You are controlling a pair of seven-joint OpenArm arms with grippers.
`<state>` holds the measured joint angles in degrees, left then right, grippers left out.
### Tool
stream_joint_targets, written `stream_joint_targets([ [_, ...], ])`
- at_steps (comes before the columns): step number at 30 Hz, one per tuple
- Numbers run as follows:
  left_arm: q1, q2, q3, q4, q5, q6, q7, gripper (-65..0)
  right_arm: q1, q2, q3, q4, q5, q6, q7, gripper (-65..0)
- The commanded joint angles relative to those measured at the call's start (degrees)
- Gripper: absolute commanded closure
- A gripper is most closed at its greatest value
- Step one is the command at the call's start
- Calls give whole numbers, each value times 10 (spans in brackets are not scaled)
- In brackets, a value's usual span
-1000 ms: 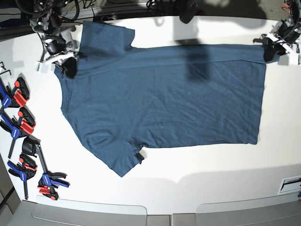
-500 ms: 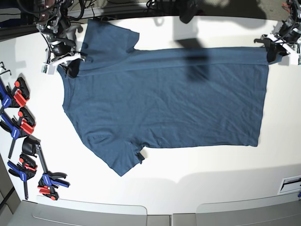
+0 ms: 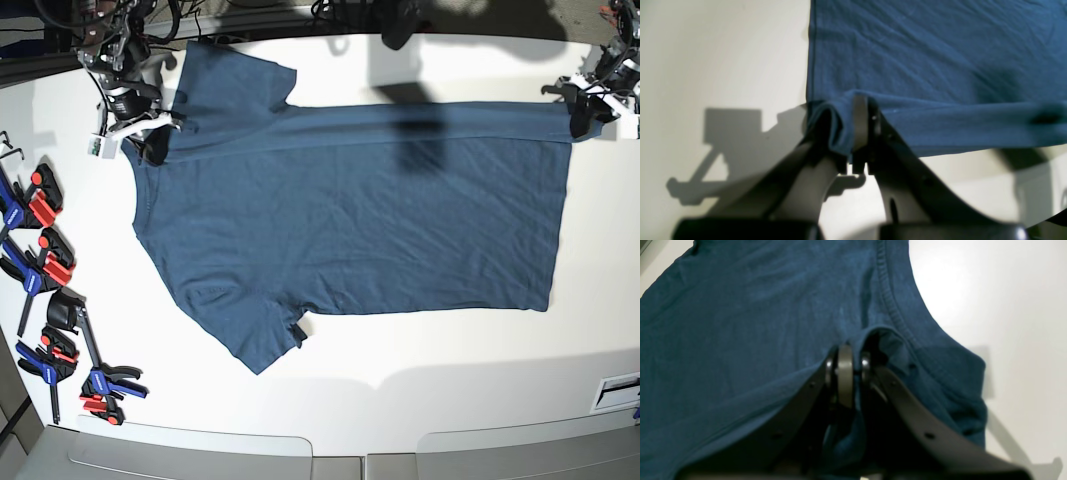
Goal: Fold the T-shirt properly
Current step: 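Lower the shirt back onto the table with both grippers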
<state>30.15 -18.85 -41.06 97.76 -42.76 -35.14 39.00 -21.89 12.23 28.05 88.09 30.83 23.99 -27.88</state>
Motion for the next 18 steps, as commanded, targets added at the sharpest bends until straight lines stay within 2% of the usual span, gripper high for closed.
stream_joint_targets([
  [1,1,-9,-5,8,-7,0,-13,0,3,9,4,10,4,0,18,0],
  [11,2,-9,-5,8,-7,0,-14,-8,3,9,4,10,5,0,17,0],
  [13,1,-9,-5,8,-7,0,-14,-107,3,9,4,10,10,0,17,0],
  [14,1,-9,-5,8,-7,0,-14,-136,3,9,4,10,11,0,17,-5],
  [18,2,-9,-5,8,-7,0,-14,-147,3,9,4,10,11,0,16,-238],
])
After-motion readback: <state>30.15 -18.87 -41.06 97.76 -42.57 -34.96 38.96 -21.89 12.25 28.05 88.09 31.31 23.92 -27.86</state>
